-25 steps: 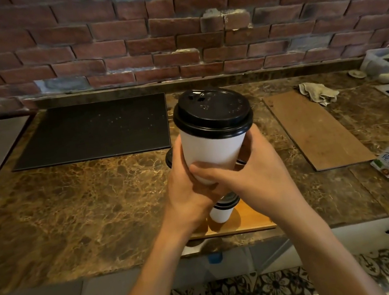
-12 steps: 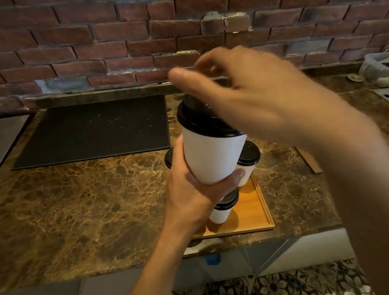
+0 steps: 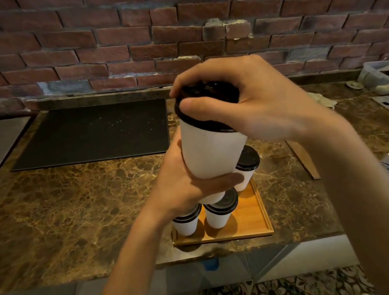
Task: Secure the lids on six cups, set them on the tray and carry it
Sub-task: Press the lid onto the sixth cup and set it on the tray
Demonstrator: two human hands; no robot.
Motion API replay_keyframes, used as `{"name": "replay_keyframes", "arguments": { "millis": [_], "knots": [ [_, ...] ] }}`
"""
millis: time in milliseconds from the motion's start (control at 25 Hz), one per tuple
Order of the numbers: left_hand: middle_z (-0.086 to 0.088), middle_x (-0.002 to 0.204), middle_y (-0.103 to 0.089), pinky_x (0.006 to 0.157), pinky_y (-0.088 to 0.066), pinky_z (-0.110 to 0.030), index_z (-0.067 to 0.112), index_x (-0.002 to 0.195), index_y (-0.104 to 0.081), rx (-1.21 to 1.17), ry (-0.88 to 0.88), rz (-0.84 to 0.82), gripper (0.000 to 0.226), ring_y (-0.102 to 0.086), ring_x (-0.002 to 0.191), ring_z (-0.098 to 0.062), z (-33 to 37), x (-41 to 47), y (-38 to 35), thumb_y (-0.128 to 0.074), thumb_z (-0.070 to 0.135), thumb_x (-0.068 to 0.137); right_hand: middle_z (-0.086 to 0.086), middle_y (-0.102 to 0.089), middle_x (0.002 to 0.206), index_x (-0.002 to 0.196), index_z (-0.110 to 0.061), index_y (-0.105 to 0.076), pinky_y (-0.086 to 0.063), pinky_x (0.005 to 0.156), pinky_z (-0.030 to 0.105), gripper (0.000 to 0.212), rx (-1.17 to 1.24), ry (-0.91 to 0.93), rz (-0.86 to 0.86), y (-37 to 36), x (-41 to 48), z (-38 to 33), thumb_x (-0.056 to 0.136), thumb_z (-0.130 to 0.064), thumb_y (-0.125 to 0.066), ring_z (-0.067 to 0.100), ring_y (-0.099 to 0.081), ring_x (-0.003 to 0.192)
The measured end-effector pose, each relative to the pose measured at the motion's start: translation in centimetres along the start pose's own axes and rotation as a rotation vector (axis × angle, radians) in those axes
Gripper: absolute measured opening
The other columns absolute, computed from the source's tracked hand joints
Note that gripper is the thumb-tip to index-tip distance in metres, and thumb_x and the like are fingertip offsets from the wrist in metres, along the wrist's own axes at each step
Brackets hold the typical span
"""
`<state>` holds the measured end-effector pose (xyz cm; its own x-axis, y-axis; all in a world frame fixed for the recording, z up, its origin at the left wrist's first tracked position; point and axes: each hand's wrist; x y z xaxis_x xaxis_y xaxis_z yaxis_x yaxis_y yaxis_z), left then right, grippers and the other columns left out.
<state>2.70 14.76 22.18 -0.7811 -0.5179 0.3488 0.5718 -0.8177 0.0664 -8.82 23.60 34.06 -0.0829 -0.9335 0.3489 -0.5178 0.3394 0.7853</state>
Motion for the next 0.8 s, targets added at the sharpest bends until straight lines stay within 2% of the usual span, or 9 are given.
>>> {"name": "replay_keyframes", "arguments": {
  "millis": [160, 280, 360, 400, 480, 560, 640, 720, 800],
  "knots": [
    [0.005, 0.107, -0.063, 0.070, -0.055, -0.021, 0.028, 0.119, -0.052, 0.049, 0.024, -0.057, 0.077, -0.064, 0.099, -0.010, 0.2, 0.4, 0.1, -0.087, 0.032, 0.051, -0.013, -0.062, 0.116, 0.120, -0.027, -0.064, -0.042, 0.080, 0.013, 0.031, 0.122, 0.027, -0.124, 0.9, 0.1, 0.4, 0.092, -0.033, -0.055, 0.001, -0.057, 0.107],
    [0.012, 0.110, -0.062, 0.070, -0.054, -0.020, 0.030, 0.122, -0.047, 0.017, 0.029, 0.067, 0.081, -0.062, 0.102, -0.007, -0.2, 0.3, -0.9, -0.088, 0.033, 0.052, -0.010, -0.062, 0.107, 0.121, -0.033, -0.062, -0.041, 0.067, 0.022, 0.037, -0.197, -0.223, 0.012, -0.9, 0.7, -0.1, 0.094, -0.053, -0.048, 0.013, -0.057, 0.098],
    [0.030, 0.109, -0.059, 0.071, -0.050, -0.010, 0.041, 0.117, -0.043, 0.041, 0.015, 0.152, 0.082, -0.058, 0.102, 0.007, -0.1, 0.2, -1.7, -0.089, 0.037, 0.049, -0.004, -0.058, 0.095, 0.114, -0.029, -0.063, -0.036, 0.061, 0.032, 0.045, -0.417, -0.408, 0.162, -2.7, 1.2, -0.6, 0.092, -0.062, -0.041, 0.019, -0.051, 0.086],
    [0.037, 0.106, -0.057, 0.069, -0.048, -0.005, 0.043, 0.115, -0.042, 0.062, 0.003, 0.180, 0.083, -0.056, 0.101, 0.013, 0.1, 0.2, -2.0, -0.090, 0.040, 0.047, -0.004, -0.058, 0.091, 0.109, -0.028, -0.064, -0.037, 0.061, 0.033, 0.044, -0.424, -0.403, 0.229, -3.0, 1.2, -0.9, 0.091, -0.062, -0.042, 0.018, -0.050, 0.082],
    [0.031, 0.109, -0.058, 0.071, -0.050, -0.009, 0.041, 0.121, -0.041, 0.054, -0.028, 0.172, 0.086, -0.057, 0.103, 0.007, 0.4, 0.5, -1.7, -0.090, 0.037, 0.050, -0.009, -0.062, 0.089, 0.102, -0.027, -0.069, -0.047, 0.067, 0.030, 0.037, -0.261, -0.276, 0.281, -2.3, 1.0, -1.1, 0.091, -0.056, -0.050, 0.011, -0.055, 0.082],
    [0.020, 0.112, -0.060, 0.072, -0.054, -0.016, 0.033, 0.125, -0.043, 0.025, -0.036, 0.093, 0.085, -0.061, 0.104, -0.003, 0.8, 0.8, -0.6, -0.088, 0.030, 0.053, -0.017, -0.062, 0.094, 0.105, -0.029, -0.071, -0.051, 0.079, 0.021, 0.028, -0.058, -0.139, 0.207, -0.3, 0.8, -1.2, 0.090, -0.048, -0.056, 0.001, -0.057, 0.087],
    [0.012, 0.111, -0.063, 0.071, -0.054, -0.019, 0.021, 0.127, -0.045, 0.019, -0.037, 0.010, 0.086, -0.063, 0.103, -0.008, 1.0, 1.1, 0.2, -0.088, 0.027, 0.052, -0.019, -0.061, 0.103, 0.113, -0.028, -0.069, -0.047, 0.082, 0.012, 0.028, 0.025, -0.005, 0.074, 1.1, 0.4, -1.1, 0.090, -0.040, -0.059, -0.005, -0.057, 0.095],
    [0.009, 0.111, -0.063, 0.071, -0.055, -0.020, 0.021, 0.125, -0.046, 0.028, -0.024, 0.002, 0.085, -0.063, 0.102, -0.009, 1.0, 1.1, 0.1, -0.088, 0.029, 0.051, -0.016, -0.062, 0.106, 0.115, -0.029, -0.067, -0.047, 0.080, 0.014, 0.028, -0.038, -0.051, 0.015, 0.7, 0.5, -1.2, 0.092, -0.042, -0.058, -0.001, -0.057, 0.097],
    [0.016, 0.109, -0.063, 0.072, -0.055, -0.018, 0.032, 0.120, -0.046, 0.025, -0.015, 0.066, 0.080, -0.062, 0.103, -0.004, 0.9, 0.9, -0.7, -0.087, 0.034, 0.051, -0.010, -0.063, 0.100, 0.109, -0.030, -0.067, -0.046, 0.071, 0.031, 0.035, -0.255, -0.234, 0.139, -1.0, 1.0, -1.4, 0.091, -0.055, -0.050, 0.013, -0.056, 0.091]
  ]
}}
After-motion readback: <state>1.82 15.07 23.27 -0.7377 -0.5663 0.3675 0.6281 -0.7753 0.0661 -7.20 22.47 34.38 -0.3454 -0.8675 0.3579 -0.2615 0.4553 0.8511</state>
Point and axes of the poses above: each hand's wrist, its own x-axis towards the middle knuckle, its own y-axis out of the back of the hand, z = x × y
